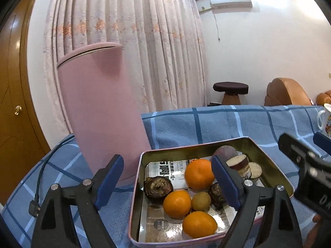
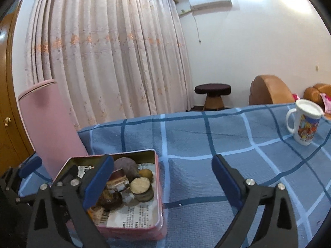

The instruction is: Organize fruits

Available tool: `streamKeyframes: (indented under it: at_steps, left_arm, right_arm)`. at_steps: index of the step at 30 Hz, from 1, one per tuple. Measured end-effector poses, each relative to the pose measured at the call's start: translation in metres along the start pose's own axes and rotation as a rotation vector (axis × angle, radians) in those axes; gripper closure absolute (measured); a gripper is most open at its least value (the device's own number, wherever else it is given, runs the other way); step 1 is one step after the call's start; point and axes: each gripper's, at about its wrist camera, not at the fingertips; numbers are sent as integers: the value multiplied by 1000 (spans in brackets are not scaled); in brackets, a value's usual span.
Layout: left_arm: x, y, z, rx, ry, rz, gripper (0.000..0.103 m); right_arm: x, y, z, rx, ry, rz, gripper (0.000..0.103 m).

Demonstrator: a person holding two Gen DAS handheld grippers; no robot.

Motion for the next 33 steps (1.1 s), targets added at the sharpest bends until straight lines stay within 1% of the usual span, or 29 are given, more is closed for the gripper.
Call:
streamKeyframes:
  at_steps: [3,10,15,22,28,33]
  left_arm:
    - [3,1,-4,0,10,-15,15]
    - [10,3,-19,-3,18,-48,15]
    - [19,2,-38,-18,-1,-71,15]
    - [25,-4,-63,-41,-39,-66,15]
    - [28,-6,-75,-51,-54,-77,15]
    - [30,-5,-78,-51,-56,-86,15]
  right_arm:
    - [2,0,-9,2,-13,-15,1]
    - [8,-4,-24,-2,-28,-15,1]
    - [11,-2,-38,-4,-45,-38,1]
    - [18,-4,-62,-4,-91,-49,0]
    - [22,-7,-77,6,-128,-48,0]
    - [21,-11,-84,13,-153,-26,0]
Point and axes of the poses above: each gripper's, at about its wrist camera, not at the fingertips, and z roughly the way its jaws point, y to its left, x to its underside, and after that the axes turned 10 degrees about z, right-handed
